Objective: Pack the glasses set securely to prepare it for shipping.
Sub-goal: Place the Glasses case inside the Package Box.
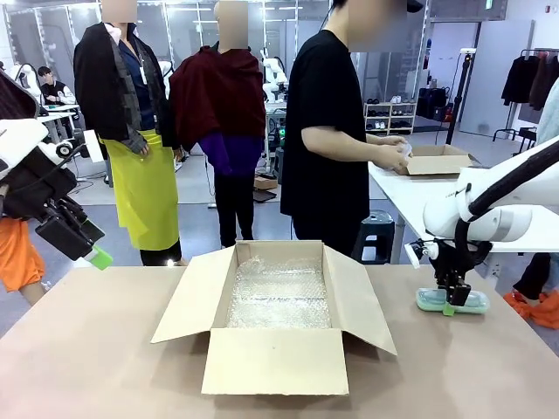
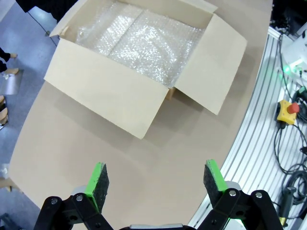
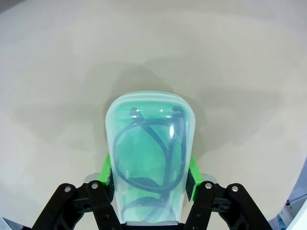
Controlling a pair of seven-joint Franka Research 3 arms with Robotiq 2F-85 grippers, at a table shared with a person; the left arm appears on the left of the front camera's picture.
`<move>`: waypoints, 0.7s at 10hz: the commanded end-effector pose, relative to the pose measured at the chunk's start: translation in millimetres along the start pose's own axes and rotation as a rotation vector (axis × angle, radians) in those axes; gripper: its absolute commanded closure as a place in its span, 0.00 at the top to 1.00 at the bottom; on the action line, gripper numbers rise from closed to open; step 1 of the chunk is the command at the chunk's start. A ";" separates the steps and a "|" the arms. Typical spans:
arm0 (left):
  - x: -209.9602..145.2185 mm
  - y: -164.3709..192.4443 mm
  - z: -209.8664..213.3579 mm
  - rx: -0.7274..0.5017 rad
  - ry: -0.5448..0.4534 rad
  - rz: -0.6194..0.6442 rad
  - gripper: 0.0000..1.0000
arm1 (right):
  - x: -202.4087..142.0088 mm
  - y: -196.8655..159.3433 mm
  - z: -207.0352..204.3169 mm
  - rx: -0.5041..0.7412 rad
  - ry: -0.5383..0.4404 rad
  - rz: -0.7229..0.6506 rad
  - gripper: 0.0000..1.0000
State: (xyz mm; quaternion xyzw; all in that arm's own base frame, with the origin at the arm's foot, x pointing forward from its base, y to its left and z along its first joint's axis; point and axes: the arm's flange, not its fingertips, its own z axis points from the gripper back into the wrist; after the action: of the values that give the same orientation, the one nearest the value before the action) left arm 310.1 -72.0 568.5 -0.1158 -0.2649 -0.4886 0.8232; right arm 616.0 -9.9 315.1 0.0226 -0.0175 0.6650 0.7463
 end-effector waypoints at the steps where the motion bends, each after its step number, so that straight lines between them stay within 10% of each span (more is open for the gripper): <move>1: -2.4 0.5 1.5 -0.014 -0.002 -0.018 1.00 | 7.6 13.6 46.1 -0.005 -0.009 0.010 0.43; 7: -2.4 0.5 1.5 -0.014 -0.002 -0.018 1.00 | 71.9 37.9 172.0 -0.012 0.011 -0.059 0.43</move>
State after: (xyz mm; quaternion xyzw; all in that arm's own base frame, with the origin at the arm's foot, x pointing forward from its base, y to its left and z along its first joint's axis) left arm 309.9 -72.2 568.6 -0.1155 -0.2648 -0.4889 0.8231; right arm 574.6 47.8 498.8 0.0119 -0.0258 0.6506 0.7589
